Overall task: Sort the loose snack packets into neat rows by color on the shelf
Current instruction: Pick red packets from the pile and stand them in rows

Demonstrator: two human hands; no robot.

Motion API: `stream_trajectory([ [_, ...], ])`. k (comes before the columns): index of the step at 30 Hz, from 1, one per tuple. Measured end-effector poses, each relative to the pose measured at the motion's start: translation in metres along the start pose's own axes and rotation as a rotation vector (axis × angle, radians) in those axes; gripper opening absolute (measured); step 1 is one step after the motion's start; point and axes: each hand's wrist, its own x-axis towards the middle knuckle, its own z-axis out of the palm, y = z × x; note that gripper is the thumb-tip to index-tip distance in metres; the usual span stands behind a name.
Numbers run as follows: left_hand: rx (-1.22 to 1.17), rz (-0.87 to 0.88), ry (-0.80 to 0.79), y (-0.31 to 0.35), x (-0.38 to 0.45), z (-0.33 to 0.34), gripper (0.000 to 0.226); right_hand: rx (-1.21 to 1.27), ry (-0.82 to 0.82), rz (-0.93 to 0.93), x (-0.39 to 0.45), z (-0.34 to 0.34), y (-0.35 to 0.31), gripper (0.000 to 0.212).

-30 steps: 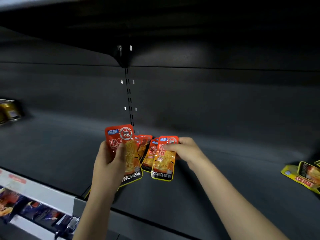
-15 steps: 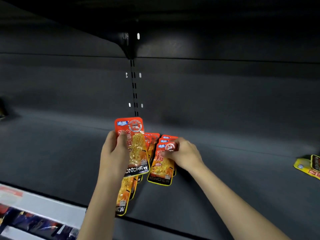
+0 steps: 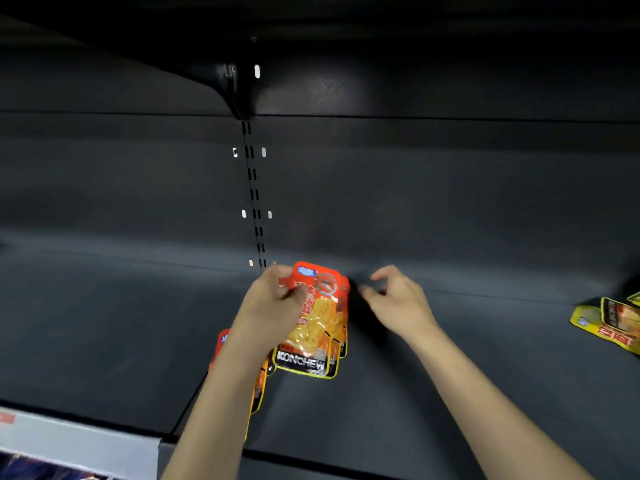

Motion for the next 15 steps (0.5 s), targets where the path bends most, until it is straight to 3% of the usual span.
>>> stream_trajectory([
  [7, 0.32, 0.053, -0.051, -0.019, 0.005, 0.023, 0.034, -0.221, 0.203, 0.095, 0.006, -0.031, 0.026, 0.028],
  [15, 0.578, 0.175, 0.024, -0.021, 0.011, 0.019, 0.024, -0.243, 0.26, 0.102, 0.004, -0.035, 0.022, 0.029],
])
